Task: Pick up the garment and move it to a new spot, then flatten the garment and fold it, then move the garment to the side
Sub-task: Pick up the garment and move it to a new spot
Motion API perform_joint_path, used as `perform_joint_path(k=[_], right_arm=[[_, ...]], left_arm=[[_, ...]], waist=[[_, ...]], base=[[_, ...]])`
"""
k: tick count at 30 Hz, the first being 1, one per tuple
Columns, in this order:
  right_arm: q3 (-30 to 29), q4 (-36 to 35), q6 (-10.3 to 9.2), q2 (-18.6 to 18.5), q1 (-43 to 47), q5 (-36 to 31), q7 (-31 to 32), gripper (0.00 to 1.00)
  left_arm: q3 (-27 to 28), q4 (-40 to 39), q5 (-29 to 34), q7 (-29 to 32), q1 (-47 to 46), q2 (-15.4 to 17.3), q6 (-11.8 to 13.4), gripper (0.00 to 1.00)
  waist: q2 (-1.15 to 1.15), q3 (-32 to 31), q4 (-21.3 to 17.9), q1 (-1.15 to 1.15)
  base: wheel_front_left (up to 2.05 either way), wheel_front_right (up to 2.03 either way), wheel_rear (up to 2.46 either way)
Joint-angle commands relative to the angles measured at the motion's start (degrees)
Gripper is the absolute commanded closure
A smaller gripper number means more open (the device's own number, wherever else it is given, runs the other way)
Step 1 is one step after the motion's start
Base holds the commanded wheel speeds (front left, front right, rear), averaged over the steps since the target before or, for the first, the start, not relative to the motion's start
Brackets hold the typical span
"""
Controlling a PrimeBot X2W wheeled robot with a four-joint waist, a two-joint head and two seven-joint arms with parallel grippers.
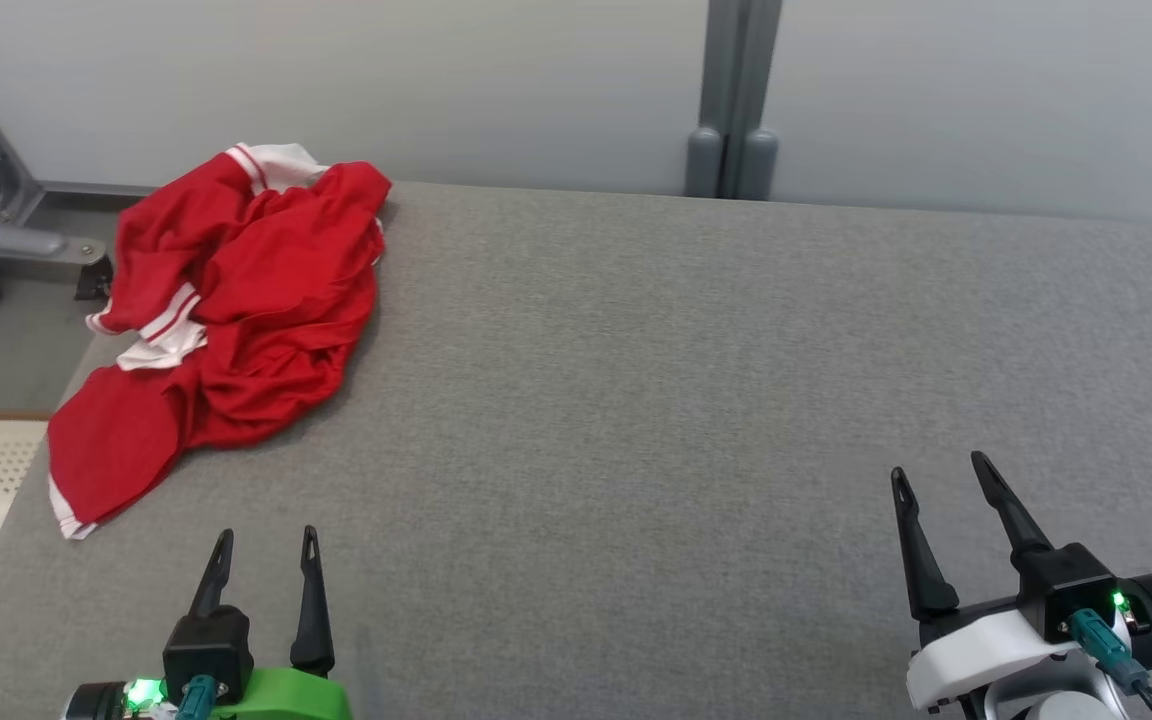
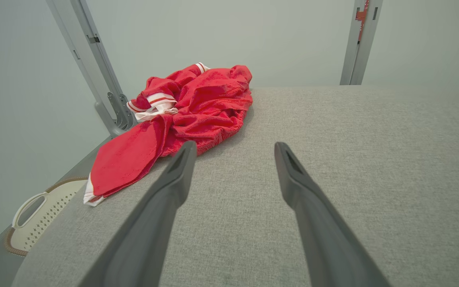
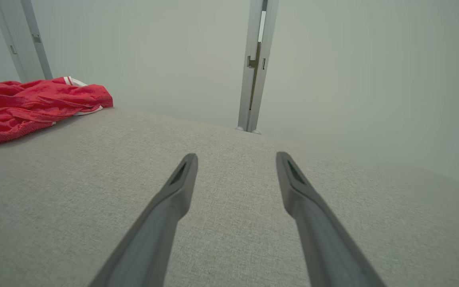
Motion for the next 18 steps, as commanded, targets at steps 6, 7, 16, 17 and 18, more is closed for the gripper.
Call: perform_joint_path(k=[6, 7, 16, 17, 18], right_arm=[[2.3, 0.9, -0.02, -0.1, -1.2, 0.9, -0.2, 0.00], [2.7, 1.0, -0.02, -0.1, -1.4, 1.0, -0.2, 0.00], [4.4, 0.7, -0.02, -0.7, -5.1, 0.5, -0.2, 0.00], [4.6, 0.6, -0.03, -1.2, -5.9, 0.4, -0.2, 0.00], [4.8, 0.5, -0.03, -1.5, -6.8, 0.2, -0.2, 0.00]], left_arm=[[1.4, 0.2, -0.3, 0.0, 2.4, 0.0, 0.2, 0.00], [1.6, 0.3, -0.4, 0.0, 2.7, 0.1, 0.1, 0.00], [1.4, 1.2, -5.5, 0.0, -3.7, -0.6, -4.2, 0.00], [1.2, 2.2, -6.9, 0.0, -5.4, -0.6, -5.1, 0.00], [0.8, 3.0, -7.7, 0.0, -7.3, -0.6, -5.7, 0.00]], waist=[[0.00, -0.4, 13.0, 0.00], [0.00, -0.2, 13.5, 0.00], [0.00, 6.8, 12.4, 0.00], [0.00, 8.2, 11.8, 0.00], [0.00, 9.7, 11.1, 0.00]], base=[[0.00, 0.00, 0.00], [0.00, 0.00, 0.00], [0.00, 0.00, 0.00], [0.00, 0.00, 0.00], [0.00, 0.00, 0.00]])
